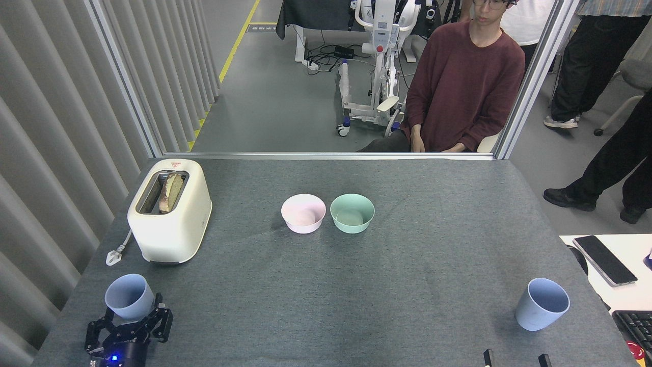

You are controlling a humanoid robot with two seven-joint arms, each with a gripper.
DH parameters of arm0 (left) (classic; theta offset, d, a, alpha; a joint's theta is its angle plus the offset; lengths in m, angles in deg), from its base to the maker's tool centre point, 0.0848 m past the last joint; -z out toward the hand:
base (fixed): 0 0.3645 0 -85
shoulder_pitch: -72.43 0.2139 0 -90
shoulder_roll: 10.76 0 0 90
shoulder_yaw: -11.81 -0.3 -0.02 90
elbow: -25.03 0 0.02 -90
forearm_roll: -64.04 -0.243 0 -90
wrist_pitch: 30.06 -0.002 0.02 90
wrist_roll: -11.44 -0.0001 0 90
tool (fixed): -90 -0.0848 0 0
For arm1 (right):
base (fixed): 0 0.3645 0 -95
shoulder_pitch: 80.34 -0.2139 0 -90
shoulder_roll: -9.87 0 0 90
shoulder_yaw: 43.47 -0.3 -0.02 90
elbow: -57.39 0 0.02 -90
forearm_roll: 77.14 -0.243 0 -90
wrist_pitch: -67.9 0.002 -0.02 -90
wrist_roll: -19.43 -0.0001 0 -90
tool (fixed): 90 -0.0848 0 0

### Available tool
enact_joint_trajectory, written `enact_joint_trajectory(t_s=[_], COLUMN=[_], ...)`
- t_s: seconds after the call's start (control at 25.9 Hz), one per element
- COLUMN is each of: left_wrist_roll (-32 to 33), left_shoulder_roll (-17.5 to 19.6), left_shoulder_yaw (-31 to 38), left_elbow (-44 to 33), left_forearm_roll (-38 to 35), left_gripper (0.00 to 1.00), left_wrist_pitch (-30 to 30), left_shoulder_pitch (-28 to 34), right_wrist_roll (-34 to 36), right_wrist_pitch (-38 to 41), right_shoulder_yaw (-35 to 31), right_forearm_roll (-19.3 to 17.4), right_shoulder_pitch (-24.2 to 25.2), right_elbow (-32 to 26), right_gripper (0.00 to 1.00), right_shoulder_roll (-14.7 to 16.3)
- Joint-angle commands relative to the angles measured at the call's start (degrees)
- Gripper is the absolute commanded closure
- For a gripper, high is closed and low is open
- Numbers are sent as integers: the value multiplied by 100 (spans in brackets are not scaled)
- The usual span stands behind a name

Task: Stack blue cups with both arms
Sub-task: 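Reach the left gripper to the nearby light-blue cup and grasp it, then carry the blue cup with the left gripper toward the table's near center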

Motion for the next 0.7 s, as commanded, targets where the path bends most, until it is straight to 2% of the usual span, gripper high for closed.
enact_joint_trajectory(t_s=[0.0, 0.04, 0.08, 0.12, 0.15, 0.27, 0.39, 0.5, 0.58, 0.66], left_wrist_roll=[-18, -27, -36, -36, -36, -27, 140, 316, 325, 342], left_shoulder_roll=[24, 15, 15, 24, 24, -38, -47, -117, -187, -469], left_shoulder_yaw=[-1, -1, -10, -18, -36, -80, -317, -1477, -1978, -2374], left_elbow=[499, 507, 490, 446, 384, -125, -1523, -2279, -2437, -2393], left_forearm_roll=[-5, -5, -5, -23, -23, -14, -40, -102, -119, -181], left_gripper=[0, 2, 19, 41, 52, 52, 50, 49, 49, 49], left_wrist_pitch=[7, 16, 25, 104, 130, 236, 500, 535, 535, 570], left_shoulder_pitch=[-404, -421, -421, -386, -360, -210, 422, 519, 466, 247], right_wrist_roll=[-6, -6, 3, 3, 3, 3, -6, 2, -6, -6], right_wrist_pitch=[12, 12, 3, 12, 3, 12, 12, 3, -6, -6], right_shoulder_yaw=[3, 3, 3, 3, 3, 3, 12, 117, 144, 152], right_forearm_roll=[101, 101, 110, 110, 110, 119, 119, 119, 224, 303], right_shoulder_pitch=[-5, -5, -5, -5, -5, -5, -14, -102, -163, -190], right_elbow=[0, 0, 0, 0, 0, 0, 0, 0, 0, 0], right_gripper=[0, 0, 0, 0, 0, 0, 0, 0, 0, 0], right_shoulder_roll=[-14, -23, -23, -31, -31, -31, -31, -49, -58, -58])
